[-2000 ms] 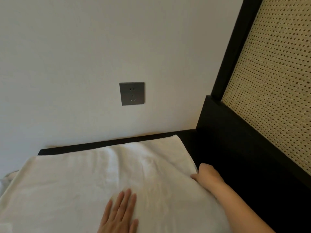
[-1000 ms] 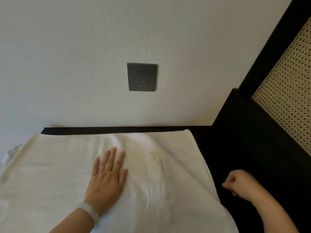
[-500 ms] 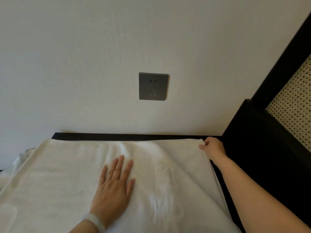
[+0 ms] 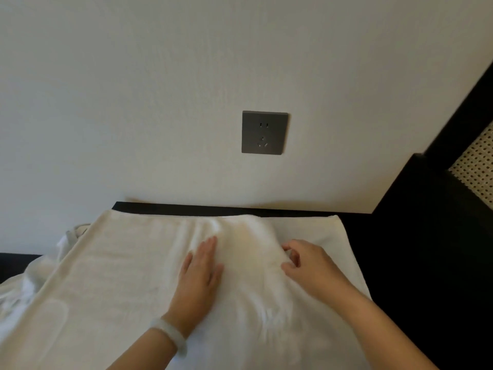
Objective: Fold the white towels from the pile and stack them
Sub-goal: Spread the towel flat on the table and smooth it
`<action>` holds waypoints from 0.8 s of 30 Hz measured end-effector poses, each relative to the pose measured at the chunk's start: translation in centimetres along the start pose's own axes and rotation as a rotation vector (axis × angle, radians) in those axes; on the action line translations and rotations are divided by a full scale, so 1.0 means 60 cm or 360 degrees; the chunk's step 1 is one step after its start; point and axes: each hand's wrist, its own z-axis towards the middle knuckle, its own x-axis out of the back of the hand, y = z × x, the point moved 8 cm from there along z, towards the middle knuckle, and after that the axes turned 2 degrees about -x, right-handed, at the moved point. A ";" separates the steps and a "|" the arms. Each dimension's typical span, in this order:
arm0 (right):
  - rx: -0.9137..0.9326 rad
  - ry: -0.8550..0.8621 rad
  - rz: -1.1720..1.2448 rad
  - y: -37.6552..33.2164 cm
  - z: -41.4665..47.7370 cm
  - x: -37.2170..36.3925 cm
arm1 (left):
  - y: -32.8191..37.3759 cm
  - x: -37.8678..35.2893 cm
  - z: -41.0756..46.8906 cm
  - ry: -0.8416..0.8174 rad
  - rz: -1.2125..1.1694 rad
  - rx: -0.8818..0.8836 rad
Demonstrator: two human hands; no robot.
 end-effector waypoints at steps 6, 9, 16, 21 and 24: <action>0.0836 -0.0703 -0.0508 -0.122 -0.152 -0.140 | 0.069 0.138 -0.031 0.0713 -0.0188 -0.0306; 0.0794 -0.0738 -0.0146 -0.106 -0.158 -0.136 | 0.104 0.100 -0.035 0.0332 0.0080 -0.0501; -0.0316 -0.0037 -0.0126 0.072 -0.073 -0.038 | 0.059 -0.035 -0.056 -0.0365 0.0117 -0.0049; -0.0615 -0.0310 0.0541 0.097 -0.049 -0.062 | 0.078 -0.024 -0.054 -0.0289 -0.0300 -0.0115; -0.0498 -0.0560 0.0976 0.074 -0.037 -0.061 | 0.108 -0.005 -0.035 -0.0260 -0.0459 -0.0262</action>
